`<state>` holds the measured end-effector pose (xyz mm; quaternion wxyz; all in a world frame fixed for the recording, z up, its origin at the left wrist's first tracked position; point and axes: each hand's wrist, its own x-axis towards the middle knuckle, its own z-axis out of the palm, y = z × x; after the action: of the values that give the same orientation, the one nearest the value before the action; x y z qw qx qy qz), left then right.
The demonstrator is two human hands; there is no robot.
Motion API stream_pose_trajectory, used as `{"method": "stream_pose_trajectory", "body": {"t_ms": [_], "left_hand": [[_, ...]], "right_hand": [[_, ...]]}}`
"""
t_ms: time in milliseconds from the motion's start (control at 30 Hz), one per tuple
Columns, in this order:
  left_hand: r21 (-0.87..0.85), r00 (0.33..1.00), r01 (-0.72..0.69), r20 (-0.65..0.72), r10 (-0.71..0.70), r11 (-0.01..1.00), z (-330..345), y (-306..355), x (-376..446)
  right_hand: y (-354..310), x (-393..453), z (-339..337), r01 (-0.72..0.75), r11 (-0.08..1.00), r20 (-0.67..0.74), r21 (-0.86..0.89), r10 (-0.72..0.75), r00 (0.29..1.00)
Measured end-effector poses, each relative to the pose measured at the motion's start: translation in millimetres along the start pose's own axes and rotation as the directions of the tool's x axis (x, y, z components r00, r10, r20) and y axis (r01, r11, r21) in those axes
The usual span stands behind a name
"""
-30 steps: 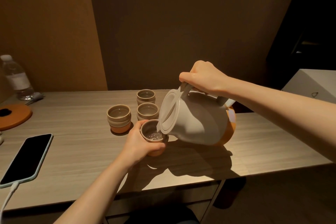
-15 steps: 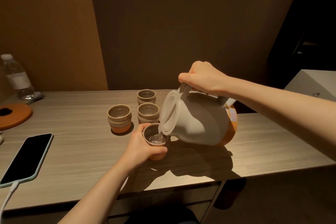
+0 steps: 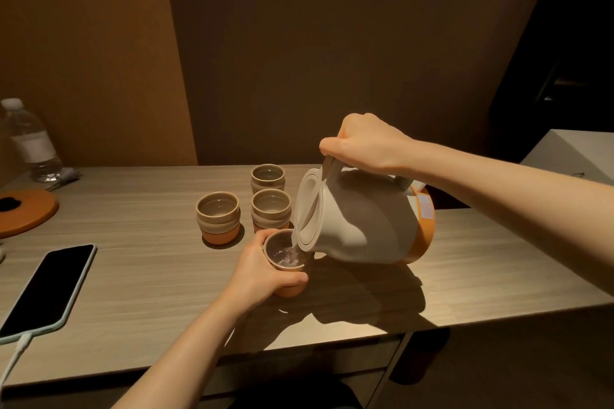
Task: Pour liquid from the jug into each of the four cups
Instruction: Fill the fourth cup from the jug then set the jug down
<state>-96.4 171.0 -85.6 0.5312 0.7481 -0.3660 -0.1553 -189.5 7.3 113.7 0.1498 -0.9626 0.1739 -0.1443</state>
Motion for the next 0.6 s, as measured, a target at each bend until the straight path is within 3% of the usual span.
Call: {"method": "stream_pose_trajectory", "body": {"t_ms": [600], "left_hand": [[0.005, 1.000, 0.008, 0.006, -0.008, 1.000, 3.0, -2.6, 0.4]], "right_hand": [[-5.2, 1.7, 1.3, 0.015, 0.998, 0.013, -0.062, -0.014, 1.000]]}}
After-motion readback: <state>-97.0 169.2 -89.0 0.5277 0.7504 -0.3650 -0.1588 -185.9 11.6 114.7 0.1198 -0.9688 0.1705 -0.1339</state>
